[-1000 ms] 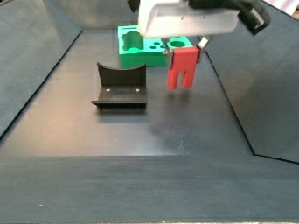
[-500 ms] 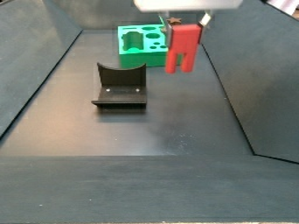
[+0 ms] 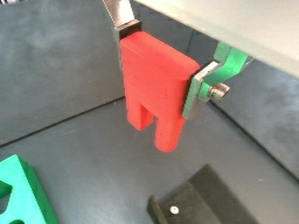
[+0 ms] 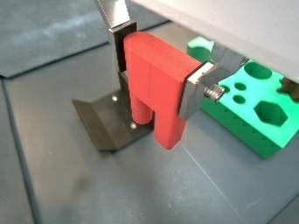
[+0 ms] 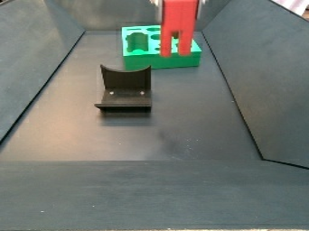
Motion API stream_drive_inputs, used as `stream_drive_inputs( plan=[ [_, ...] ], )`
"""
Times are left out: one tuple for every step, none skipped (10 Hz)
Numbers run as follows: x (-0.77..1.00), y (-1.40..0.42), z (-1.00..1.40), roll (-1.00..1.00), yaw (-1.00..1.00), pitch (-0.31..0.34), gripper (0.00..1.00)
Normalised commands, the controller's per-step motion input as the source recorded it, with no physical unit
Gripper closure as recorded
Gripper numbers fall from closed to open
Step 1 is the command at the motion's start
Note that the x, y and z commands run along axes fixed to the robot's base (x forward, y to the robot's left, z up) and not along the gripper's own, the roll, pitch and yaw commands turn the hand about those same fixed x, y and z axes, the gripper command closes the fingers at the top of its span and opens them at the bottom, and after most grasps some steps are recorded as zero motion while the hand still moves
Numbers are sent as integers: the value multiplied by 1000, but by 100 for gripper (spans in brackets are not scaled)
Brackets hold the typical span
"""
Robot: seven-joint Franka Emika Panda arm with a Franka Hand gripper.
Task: Pick up the square-circle object. Move up. Move to above the board. Insert the square-circle object.
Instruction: Move to above the board.
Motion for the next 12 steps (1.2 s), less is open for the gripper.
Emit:
stream_drive_inputs(
  plan=[
    [279, 77, 1000, 86, 16, 94, 100],
    [256, 72, 1000, 76, 13, 95, 100],
    [238, 68, 1000, 69, 11, 97, 100],
    [222, 66, 1000, 64, 7, 93, 100],
    [205, 63, 1000, 60, 4, 94, 100],
    [185, 59, 1000, 52, 0, 93, 100],
    [167, 57, 1000, 48, -2, 94, 100],
    [148, 54, 1000, 44, -4, 91, 100],
    [119, 47, 909, 41, -7, 93, 100],
    [74, 34, 689, 37, -10, 96, 100],
    [44, 25, 528, 35, -12, 96, 100],
    [29, 19, 368, 34, -13, 92, 100]
  ],
)
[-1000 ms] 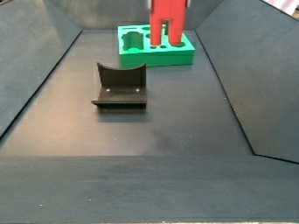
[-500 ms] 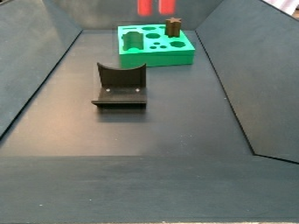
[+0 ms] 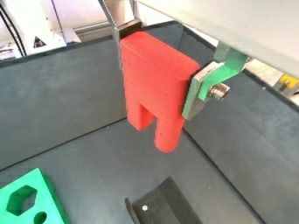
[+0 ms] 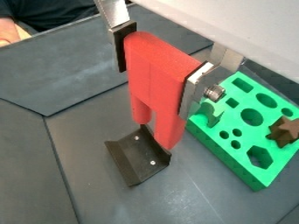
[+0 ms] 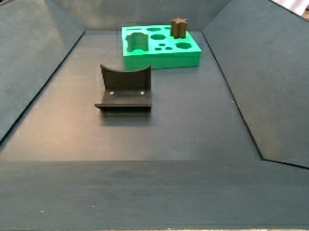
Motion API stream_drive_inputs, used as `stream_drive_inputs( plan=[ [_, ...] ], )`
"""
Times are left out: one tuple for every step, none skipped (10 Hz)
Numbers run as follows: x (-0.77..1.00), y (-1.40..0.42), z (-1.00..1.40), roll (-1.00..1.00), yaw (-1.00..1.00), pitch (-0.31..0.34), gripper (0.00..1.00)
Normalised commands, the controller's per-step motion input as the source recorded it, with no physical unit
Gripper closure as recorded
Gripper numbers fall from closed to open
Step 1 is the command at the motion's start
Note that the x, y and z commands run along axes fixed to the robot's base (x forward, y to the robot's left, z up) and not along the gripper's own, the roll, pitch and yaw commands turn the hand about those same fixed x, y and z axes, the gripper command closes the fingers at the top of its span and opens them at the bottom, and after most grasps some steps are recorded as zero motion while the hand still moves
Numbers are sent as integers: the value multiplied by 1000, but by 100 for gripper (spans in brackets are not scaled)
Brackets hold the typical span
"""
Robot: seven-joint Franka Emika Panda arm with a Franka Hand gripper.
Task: Pick up the square-circle object. Move up. Move to above the board. Insert the square-circle object.
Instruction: Move to above the board.
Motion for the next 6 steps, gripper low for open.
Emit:
stream_drive_inputs(
  plan=[
    [21, 13, 213, 34, -15, 89, 100],
    [-190, -1000, -73, -111, -1000, 172, 100],
    [-189, -1000, -77, -112, -1000, 169, 100],
    [-197, -1000, -75, -101, -668, 90, 100],
    [-201, -1000, -76, -108, -505, 64, 100],
    [-203, -1000, -72, -69, -256, 28, 100]
  ],
)
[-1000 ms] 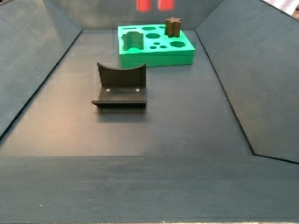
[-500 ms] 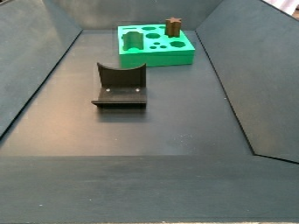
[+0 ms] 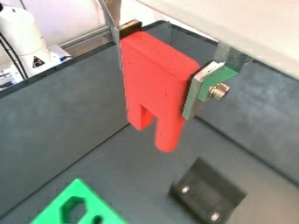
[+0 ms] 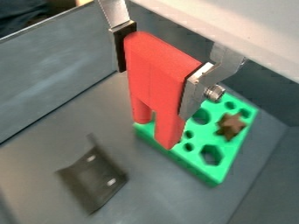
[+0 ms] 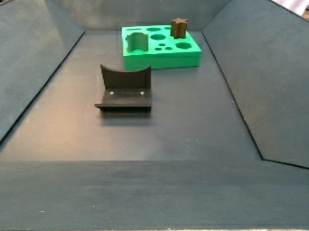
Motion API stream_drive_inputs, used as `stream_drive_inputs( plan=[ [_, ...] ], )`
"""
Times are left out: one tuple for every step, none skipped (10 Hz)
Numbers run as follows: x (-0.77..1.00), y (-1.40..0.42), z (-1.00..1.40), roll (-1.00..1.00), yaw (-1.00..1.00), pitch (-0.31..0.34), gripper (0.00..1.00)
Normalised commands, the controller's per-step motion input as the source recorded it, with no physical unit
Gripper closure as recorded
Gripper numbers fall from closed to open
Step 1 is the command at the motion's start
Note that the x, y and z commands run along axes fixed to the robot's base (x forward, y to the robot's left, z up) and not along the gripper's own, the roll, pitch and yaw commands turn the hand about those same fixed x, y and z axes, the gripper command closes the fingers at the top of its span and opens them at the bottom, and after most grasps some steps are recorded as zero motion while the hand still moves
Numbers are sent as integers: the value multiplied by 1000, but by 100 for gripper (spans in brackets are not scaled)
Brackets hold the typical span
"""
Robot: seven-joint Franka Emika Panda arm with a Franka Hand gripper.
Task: Pick up the square-circle object. Move up. Move to above the board. Insert the square-circle object.
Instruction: Move to above the board, then insert the square-circle object.
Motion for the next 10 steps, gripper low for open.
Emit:
stream_drive_inputs(
  plan=[
    [-205, -1000, -73, -62, -138, 20, 100],
    [-206, -1000, -72, -34, -50, 4, 100],
    [-208, -1000, -73, -22, -28, 0, 100],
    [-215, -1000, -73, -11, -7, -16, 100],
    [-217, -1000, -72, -11, -6, -22, 100],
    [-216, -1000, -75, -13, 4, -20, 100],
    [-212, -1000, -79, -9, 4, -17, 100],
    [-110, -619, -58, -7, 8, -10, 100],
    [-8, -235, -25, -6, 3, 6, 100],
    [0, 0, 0, 0, 0, -10, 100]
  ],
)
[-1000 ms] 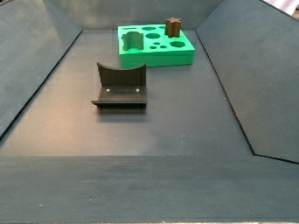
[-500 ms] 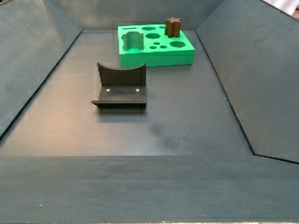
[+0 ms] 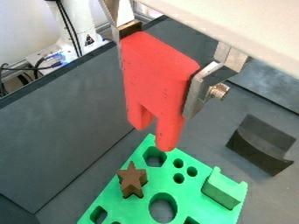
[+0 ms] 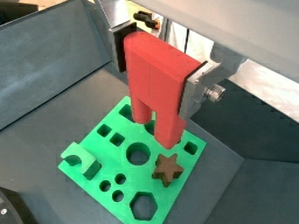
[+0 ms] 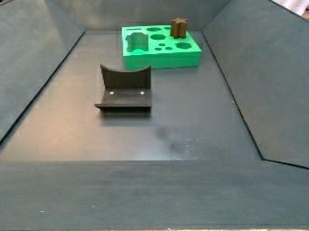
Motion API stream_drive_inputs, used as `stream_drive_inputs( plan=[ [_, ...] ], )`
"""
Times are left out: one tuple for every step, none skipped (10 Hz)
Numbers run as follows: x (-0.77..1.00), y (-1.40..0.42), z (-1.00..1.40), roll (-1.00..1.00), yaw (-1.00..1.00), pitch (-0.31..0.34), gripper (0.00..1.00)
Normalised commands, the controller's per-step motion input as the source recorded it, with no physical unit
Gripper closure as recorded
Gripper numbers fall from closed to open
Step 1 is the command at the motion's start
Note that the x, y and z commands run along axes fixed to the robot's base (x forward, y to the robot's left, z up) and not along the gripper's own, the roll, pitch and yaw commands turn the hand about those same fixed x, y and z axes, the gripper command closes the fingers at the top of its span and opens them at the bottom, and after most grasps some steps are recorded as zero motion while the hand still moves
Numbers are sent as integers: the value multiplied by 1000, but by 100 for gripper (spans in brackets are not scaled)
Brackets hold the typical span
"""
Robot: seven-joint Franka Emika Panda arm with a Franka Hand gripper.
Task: Pick up the square-circle object. Move up. Move to above the board. Insert the square-circle object.
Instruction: Insert the square-circle object.
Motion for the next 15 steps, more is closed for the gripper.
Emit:
stream_drive_inputs(
  plan=[
    [0, 0, 0, 0, 0, -16, 100],
    [0, 0, 0, 0, 0, -9, 100],
    [0, 0, -11, -17, 0, -14, 100],
    [17, -51, -66, -11, 0, -44, 100],
    [6, -186, -40, 11, 11, -30, 100],
    [0, -494, -443, 183, 126, -127, 100],
    [49, -680, -763, 213, 126, -116, 100],
    [166, -663, -723, 129, 54, -117, 100],
    [189, -400, -717, 133, 543, -99, 100],
    [-9, -163, -700, 154, 814, -153, 100],
    [-34, -100, -723, 79, 880, -156, 100],
    [0, -251, -814, 86, 760, -126, 100],
    [14, -369, -277, 29, 271, -100, 100],
    [0, 0, 0, -9, 0, 0, 100],
    [-40, -480, -531, 91, 0, -120, 100]
  ],
)
